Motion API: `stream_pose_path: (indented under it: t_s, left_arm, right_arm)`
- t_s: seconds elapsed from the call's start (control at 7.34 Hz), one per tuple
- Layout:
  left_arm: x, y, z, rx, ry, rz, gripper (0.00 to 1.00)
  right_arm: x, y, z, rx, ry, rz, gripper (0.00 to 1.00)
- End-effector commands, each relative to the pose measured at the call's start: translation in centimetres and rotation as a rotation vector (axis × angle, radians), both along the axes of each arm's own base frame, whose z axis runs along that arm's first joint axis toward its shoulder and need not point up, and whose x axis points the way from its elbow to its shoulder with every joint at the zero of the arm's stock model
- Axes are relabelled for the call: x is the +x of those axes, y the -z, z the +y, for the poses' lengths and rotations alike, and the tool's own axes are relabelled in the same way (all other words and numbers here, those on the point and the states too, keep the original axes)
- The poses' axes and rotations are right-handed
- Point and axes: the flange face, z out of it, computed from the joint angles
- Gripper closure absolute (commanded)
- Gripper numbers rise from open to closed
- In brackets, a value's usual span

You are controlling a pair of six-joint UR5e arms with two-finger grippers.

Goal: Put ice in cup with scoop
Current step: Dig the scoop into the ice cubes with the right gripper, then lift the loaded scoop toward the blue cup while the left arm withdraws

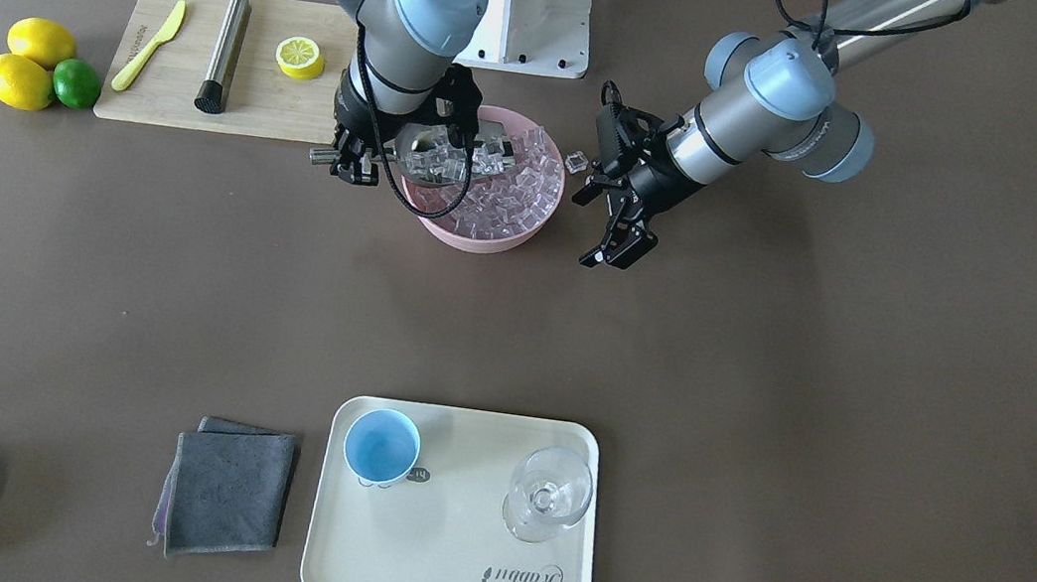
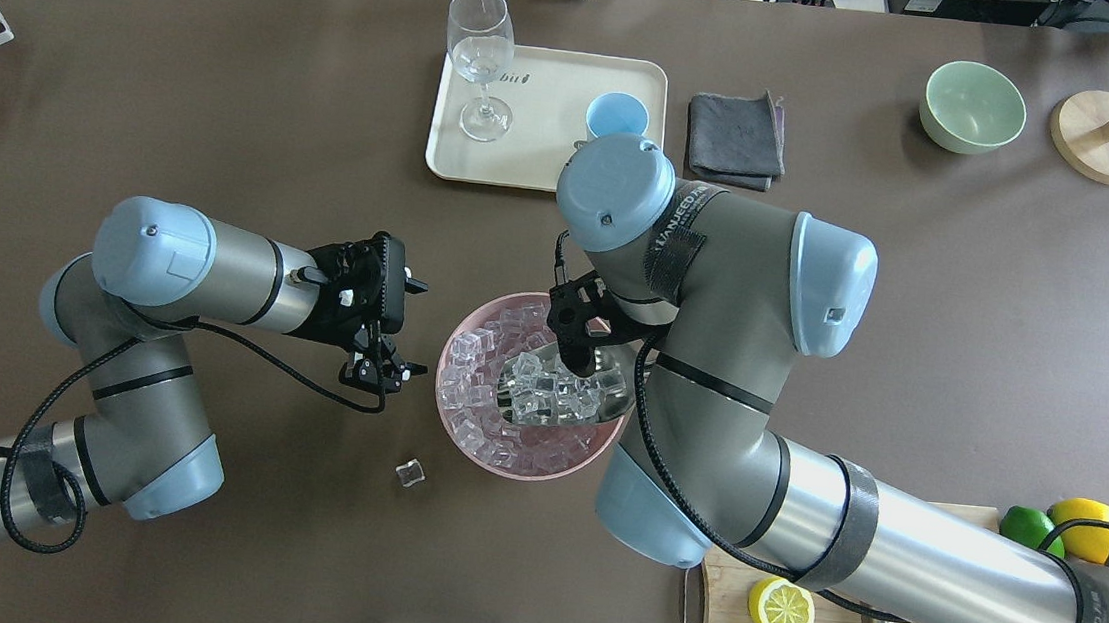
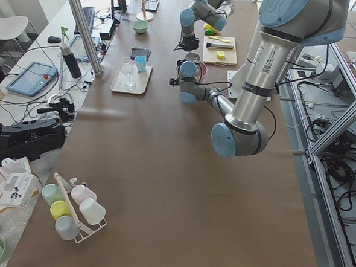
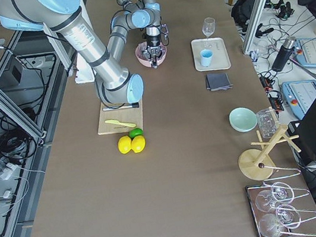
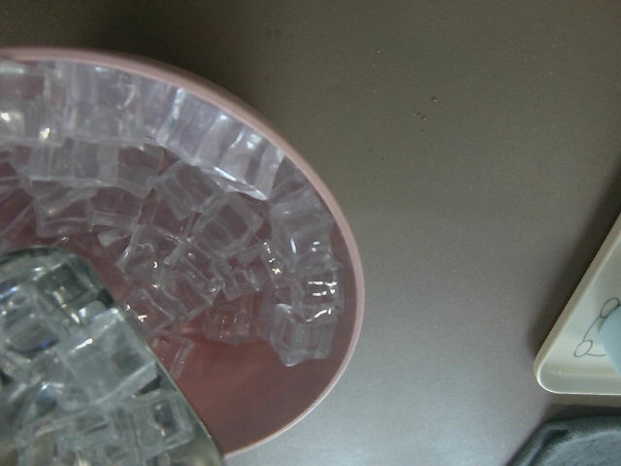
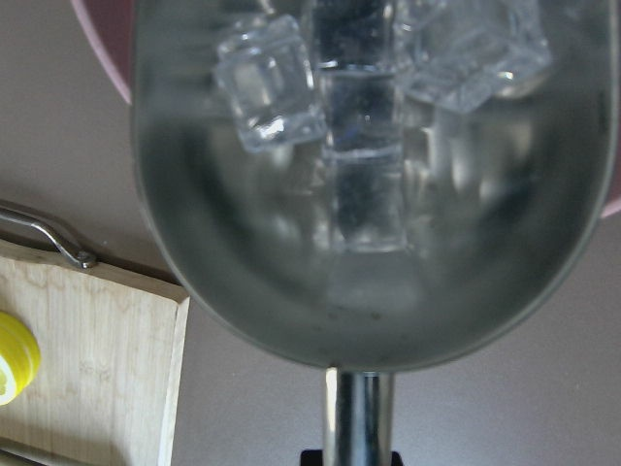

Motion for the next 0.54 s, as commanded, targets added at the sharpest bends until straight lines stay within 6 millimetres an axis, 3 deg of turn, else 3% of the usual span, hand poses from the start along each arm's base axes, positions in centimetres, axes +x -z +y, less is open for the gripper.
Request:
stream_pose_path:
  t_s: [0.0,0.27,0.41]
  left_arm:
    - [-1.0,0.4,0.3,-0.005,0.003,-0.007,0.02]
    - [-3.0,0.2,1.2,-0.022,0.005,-0.036,0.02]
    - [-4.9,-0.1,1.3,-0.039,0.000,-0.050,0.02]
  right_arm:
    - [2.0,-0.3,-2.1,-0.029,-0.022,-0.019,1.00]
    - [3.5,-0.2,-3.5,-0.096,-0.051,-0.059,1.00]
    - [4.1,0.1,-4.0,-0.152,-0.119,-0.074,1.00]
